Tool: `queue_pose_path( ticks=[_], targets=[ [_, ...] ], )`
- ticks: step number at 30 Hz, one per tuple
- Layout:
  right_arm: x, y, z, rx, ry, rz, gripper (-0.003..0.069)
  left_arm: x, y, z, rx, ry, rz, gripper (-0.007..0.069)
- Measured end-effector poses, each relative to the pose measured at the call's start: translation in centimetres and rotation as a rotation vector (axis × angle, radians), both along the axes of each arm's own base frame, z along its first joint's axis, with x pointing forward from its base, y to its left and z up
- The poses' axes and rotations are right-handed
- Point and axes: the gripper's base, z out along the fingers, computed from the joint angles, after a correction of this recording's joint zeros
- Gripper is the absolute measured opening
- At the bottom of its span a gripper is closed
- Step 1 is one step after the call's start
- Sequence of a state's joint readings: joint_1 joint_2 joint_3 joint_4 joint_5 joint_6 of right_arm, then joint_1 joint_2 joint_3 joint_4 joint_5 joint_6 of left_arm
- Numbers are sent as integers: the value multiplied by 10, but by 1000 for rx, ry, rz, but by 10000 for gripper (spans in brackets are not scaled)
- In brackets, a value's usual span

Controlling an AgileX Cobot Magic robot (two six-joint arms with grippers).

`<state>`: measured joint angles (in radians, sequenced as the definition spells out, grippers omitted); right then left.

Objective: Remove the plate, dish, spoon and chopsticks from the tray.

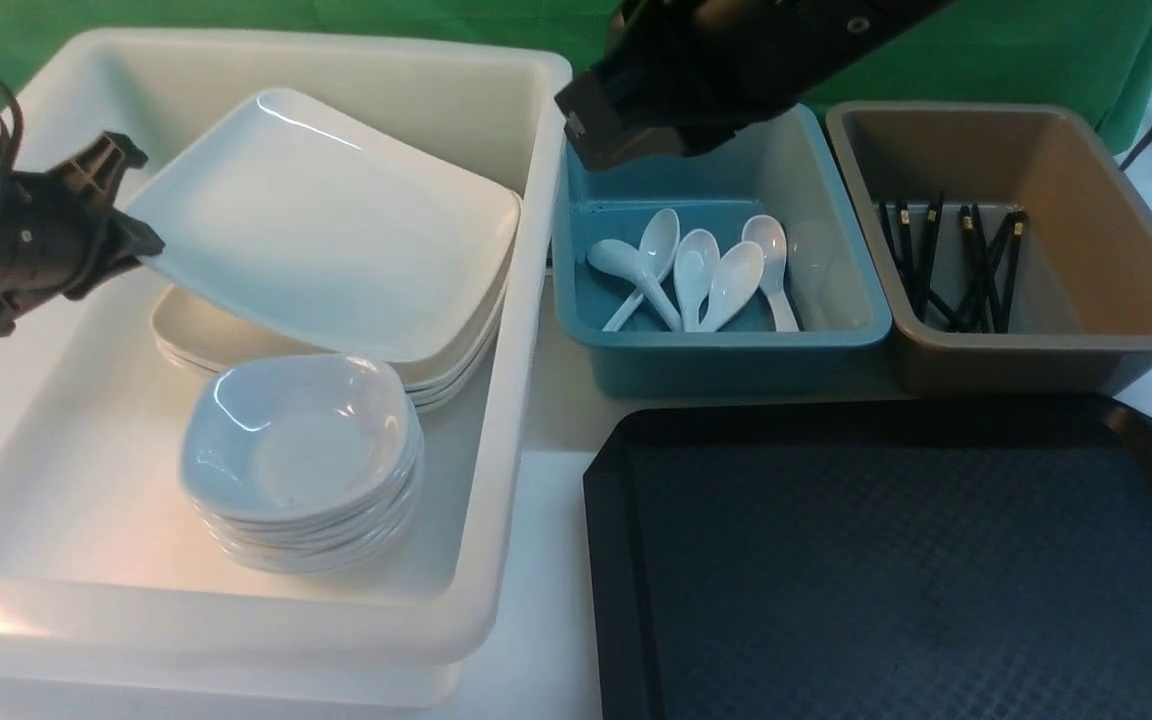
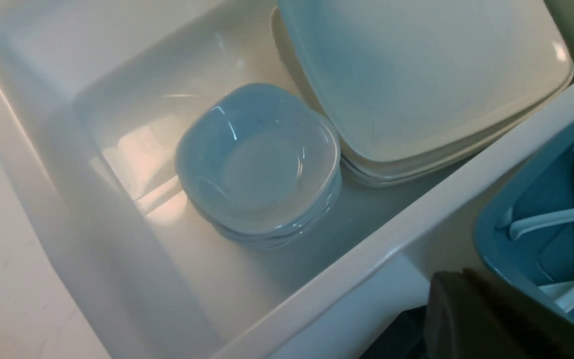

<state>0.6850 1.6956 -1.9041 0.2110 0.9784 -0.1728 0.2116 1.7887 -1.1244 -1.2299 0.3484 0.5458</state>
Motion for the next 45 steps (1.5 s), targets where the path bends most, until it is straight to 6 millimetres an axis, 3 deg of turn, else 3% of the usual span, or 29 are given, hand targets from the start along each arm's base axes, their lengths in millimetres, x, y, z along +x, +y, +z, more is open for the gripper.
queue_pose_path(
  ticks=[4,10,14,22,28,32,36,38,42,44,45],
  targets=[
    [0,0,0,0,0,-1,27,1,-1,-7,-1,23,-19,138],
    [0,0,0,2,2,-3,27,-2,-4,-11,51,54,-105,360],
    [0,0,0,4,5,-5,27,-4,-4,-12,60,71,-144,462],
    [-1,0,0,7,22,-14,26,-4,2,-3,94,94,-240,498],
    [-1,0,-1,1,32,-14,25,-3,3,16,136,121,-316,455],
    [0,0,0,29,30,-39,25,-8,-8,50,143,76,-403,334],
    [2,2,3,63,16,-60,25,-22,-47,86,206,10,-615,99],
    [1,0,6,74,-2,-64,25,-34,-67,100,215,-7,-705,39],
    [-8,-11,28,117,-86,-88,25,-59,-96,130,252,-81,-810,8],
    [-20,-26,49,149,-168,-124,25,-81,-116,153,295,-155,-870,2],
    [-19,-26,50,152,-168,-126,25,-81,-118,153,296,-154,-878,2]
  ],
)
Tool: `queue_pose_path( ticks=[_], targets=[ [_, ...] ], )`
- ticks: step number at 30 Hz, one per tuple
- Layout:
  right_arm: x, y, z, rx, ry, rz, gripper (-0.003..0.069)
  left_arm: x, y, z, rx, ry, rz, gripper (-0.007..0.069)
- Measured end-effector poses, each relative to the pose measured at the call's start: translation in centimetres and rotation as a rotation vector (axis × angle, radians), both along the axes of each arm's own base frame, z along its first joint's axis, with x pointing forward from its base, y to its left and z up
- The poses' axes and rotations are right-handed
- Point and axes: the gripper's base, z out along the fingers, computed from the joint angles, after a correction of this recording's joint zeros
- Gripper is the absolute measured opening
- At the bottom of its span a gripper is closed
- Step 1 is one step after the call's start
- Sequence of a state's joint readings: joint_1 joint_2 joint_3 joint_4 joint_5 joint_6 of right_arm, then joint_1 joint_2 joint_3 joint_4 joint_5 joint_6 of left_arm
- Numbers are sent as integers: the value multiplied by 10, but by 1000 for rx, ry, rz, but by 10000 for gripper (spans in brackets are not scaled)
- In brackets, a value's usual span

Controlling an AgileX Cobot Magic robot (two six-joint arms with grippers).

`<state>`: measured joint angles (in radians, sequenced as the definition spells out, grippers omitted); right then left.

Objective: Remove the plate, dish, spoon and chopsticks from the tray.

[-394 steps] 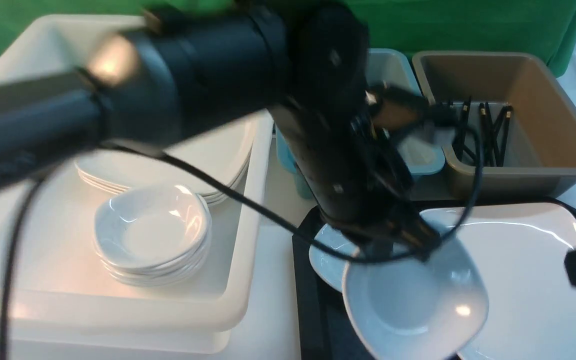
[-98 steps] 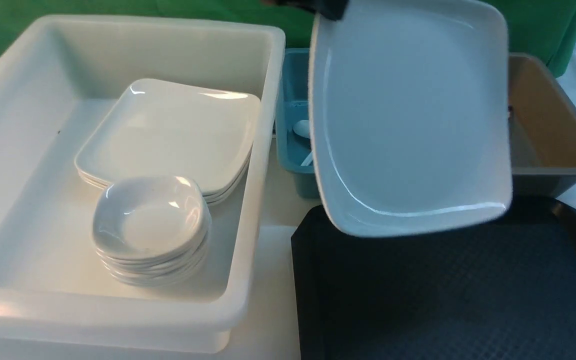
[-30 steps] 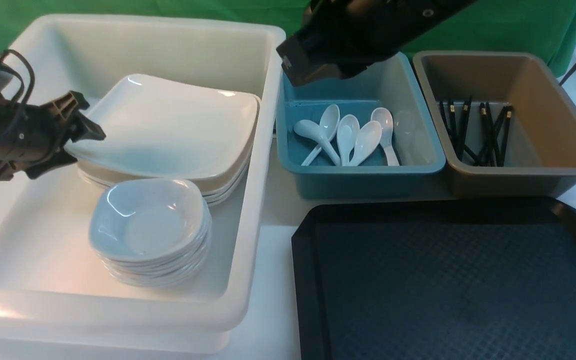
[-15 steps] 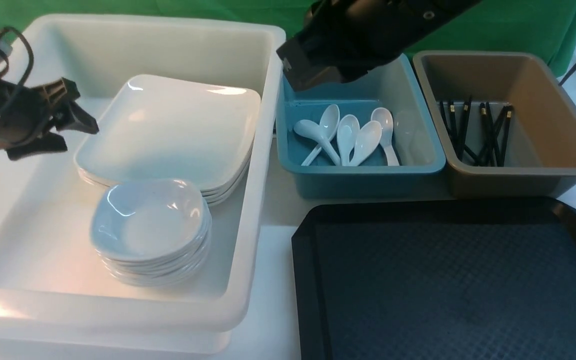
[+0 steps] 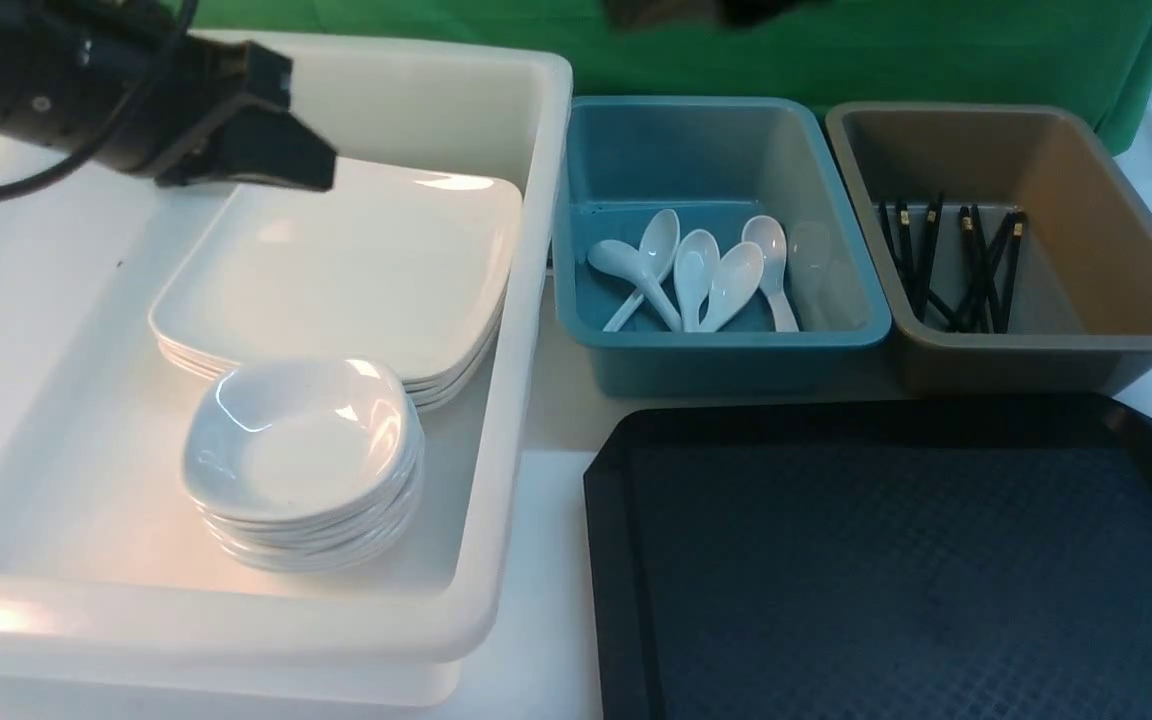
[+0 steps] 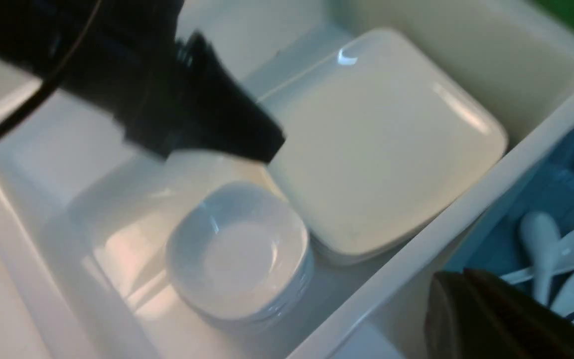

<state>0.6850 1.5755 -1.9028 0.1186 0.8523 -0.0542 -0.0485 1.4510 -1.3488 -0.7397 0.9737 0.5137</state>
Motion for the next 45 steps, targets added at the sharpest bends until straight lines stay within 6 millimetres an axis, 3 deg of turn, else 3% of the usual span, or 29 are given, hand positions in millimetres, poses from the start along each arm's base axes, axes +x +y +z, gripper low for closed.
queue_pose_path(
  ticks=[1,4,7,8,10,12,16,22,25,29,35,45],
  targets=[
    [-14,-18,21,18,-75,-47,25,-19,-13,15,19,-49,-58,2],
    [-35,-44,44,41,-163,-117,25,-47,-31,33,52,-107,-145,1],
    [-58,-74,57,77,-247,-202,25,-83,-45,53,95,-193,-227,1],
    [-61,-78,58,85,-257,-214,25,-87,-47,54,97,-199,-238,1],
    [-84,-102,61,141,-326,-273,25,-116,-49,67,105,-261,-277,1],
    [-104,-124,49,209,-388,-323,25,-145,-44,70,90,-291,-289,1],
    [-139,-154,21,307,-476,-350,25,-177,-29,59,71,-317,-252,1],
    [-189,-191,-47,384,-547,-317,25,-221,-6,20,44,-393,-176,1],
    [-208,-206,-85,406,-560,-309,25,-244,6,-12,6,-416,-123,1],
    [-227,-221,-113,460,-583,-312,25,-264,17,-41,-27,-464,-86,1],
    [-247,-238,-123,554,-626,-323,27,-279,25,-67,-85,-518,-33,2],
    [-251,-241,-123,578,-631,-326,75,-275,28,-70,-125,-588,32,2]
  ],
)
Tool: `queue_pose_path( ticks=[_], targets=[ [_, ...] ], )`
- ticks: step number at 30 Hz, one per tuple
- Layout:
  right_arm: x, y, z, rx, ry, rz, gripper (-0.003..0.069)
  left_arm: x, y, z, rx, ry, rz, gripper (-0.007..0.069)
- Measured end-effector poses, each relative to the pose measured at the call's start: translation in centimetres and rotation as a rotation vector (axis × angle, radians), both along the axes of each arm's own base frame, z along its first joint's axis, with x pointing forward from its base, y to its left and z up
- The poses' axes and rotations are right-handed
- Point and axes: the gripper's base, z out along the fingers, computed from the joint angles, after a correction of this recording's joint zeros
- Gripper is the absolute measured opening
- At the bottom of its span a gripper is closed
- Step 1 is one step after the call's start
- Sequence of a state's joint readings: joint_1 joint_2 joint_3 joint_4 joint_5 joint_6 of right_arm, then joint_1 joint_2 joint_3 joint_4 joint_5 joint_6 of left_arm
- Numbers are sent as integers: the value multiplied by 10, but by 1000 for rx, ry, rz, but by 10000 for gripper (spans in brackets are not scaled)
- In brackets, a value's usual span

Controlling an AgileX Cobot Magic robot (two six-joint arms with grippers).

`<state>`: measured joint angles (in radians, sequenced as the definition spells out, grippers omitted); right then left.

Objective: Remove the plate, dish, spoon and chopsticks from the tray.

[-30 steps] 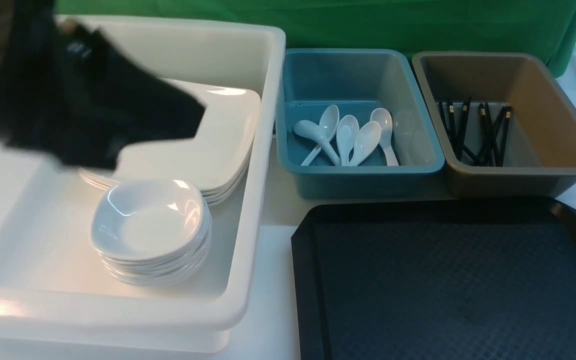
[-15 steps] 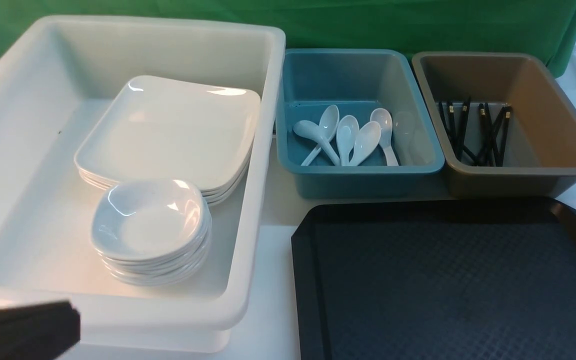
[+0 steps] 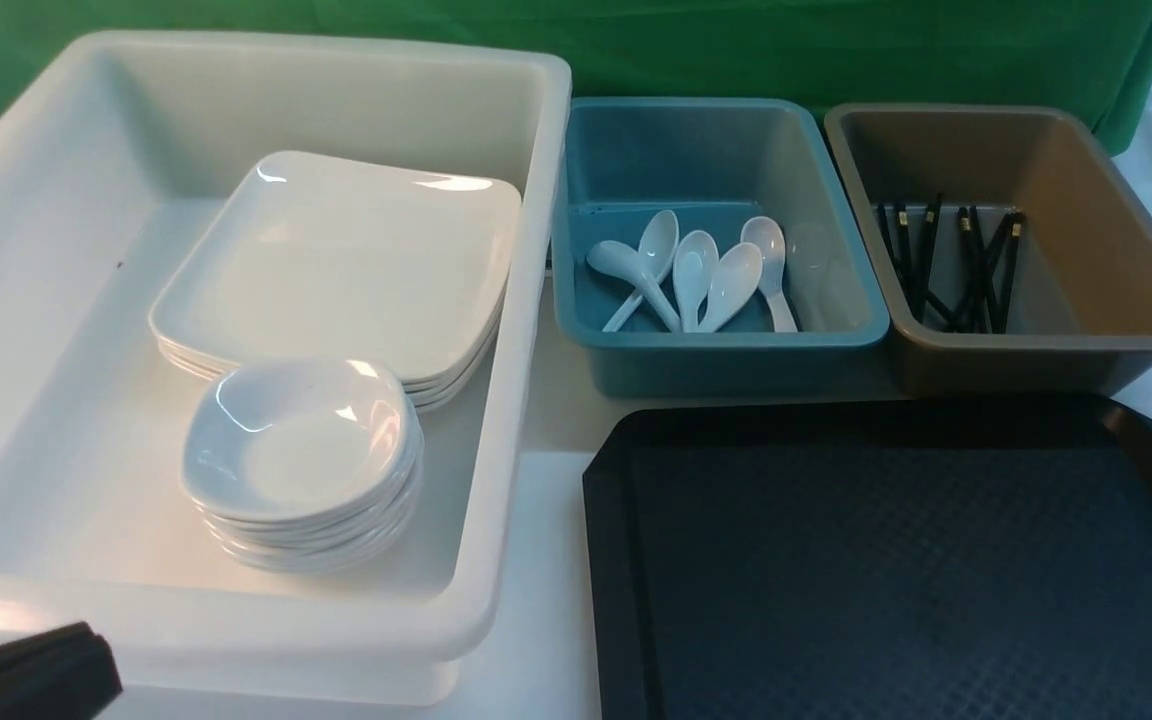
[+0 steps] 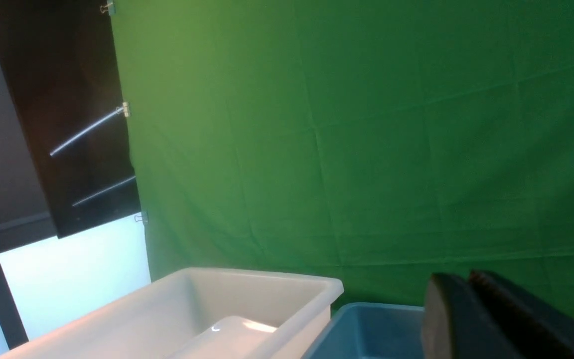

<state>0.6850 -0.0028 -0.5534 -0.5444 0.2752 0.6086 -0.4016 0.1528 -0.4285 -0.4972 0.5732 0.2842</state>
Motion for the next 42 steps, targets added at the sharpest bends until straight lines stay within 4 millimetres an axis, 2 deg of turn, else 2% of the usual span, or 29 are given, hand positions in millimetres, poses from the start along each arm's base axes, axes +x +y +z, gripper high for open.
queue_pose_path(
  ticks=[20,24,27,30,31,35,36,39,42],
  targets=[
    [0,0,0,2,1,1,104,2,2,2,4,-37,23,3],
    [0,0,0,2,1,1,113,5,6,6,12,-96,91,3],
    [0,0,0,2,1,1,118,9,13,2,26,-127,206,3],
    [0,0,0,2,1,1,128,14,22,-13,44,-187,372,3],
    [0,0,0,2,1,1,128,14,22,-13,44,-187,372,3],
    [0,0,0,2,1,1,139,19,32,-50,59,-220,583,3],
    [0,0,0,2,1,1,141,20,33,-56,64,-212,601,3],
    [0,0,0,2,1,1,143,27,35,-91,102,-128,640,3],
    [0,0,0,2,1,0,147,28,35,-106,131,-80,629,3]
  ],
)
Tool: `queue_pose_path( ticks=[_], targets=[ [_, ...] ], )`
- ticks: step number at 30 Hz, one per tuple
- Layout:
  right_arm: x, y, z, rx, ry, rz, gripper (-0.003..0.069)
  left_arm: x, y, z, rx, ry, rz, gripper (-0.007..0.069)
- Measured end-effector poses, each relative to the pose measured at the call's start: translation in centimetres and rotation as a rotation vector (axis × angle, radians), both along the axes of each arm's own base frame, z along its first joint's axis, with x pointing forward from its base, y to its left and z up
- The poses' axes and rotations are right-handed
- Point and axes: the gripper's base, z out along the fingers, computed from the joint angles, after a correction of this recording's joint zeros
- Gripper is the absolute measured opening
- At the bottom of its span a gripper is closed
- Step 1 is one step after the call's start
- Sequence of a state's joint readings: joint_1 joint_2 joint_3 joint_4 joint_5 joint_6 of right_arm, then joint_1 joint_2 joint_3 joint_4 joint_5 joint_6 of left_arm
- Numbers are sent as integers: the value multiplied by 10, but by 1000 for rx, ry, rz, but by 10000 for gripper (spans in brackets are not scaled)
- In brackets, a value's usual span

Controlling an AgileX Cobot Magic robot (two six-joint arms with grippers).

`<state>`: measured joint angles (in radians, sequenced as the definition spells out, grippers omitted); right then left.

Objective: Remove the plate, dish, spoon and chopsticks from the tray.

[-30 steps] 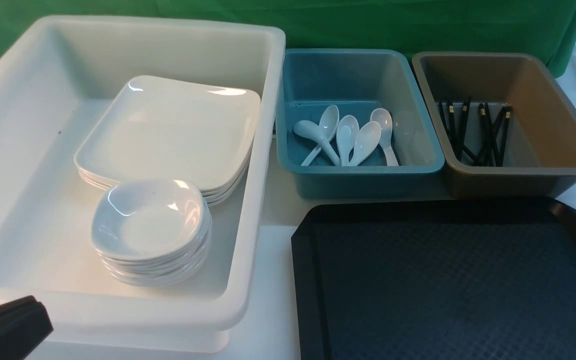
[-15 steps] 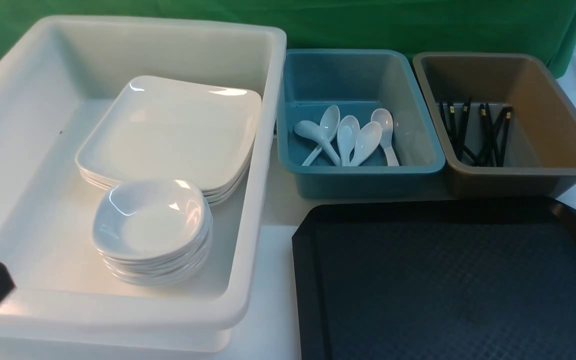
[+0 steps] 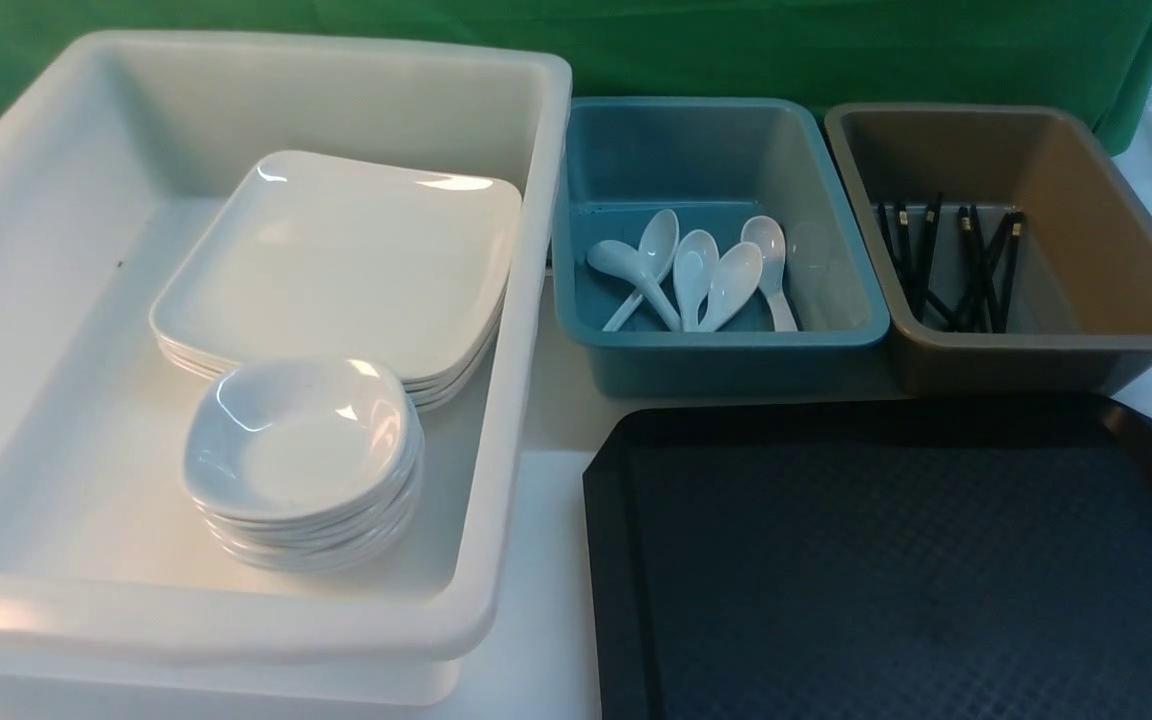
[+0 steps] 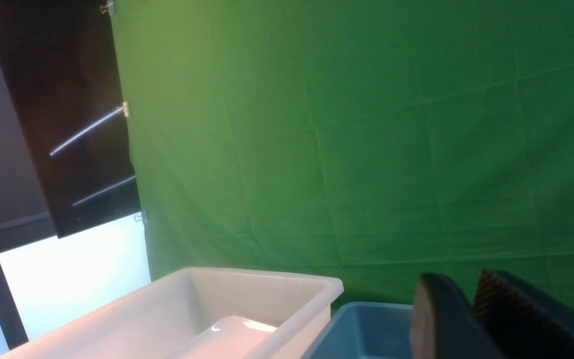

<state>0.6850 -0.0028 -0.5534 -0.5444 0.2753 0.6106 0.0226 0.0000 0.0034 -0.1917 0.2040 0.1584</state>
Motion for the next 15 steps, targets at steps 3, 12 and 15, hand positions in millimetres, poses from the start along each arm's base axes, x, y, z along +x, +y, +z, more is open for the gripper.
queue_pose_path(
  ticks=[3,12,15],
  targets=[
    [0,0,0,0,0,0,153,0,-1,-2,21,19,-17,3],
    [0,0,0,0,0,0,178,0,-1,-3,50,20,-21,4],
    [0,0,0,0,0,0,182,0,-1,-3,50,20,-21,4]
  ],
)
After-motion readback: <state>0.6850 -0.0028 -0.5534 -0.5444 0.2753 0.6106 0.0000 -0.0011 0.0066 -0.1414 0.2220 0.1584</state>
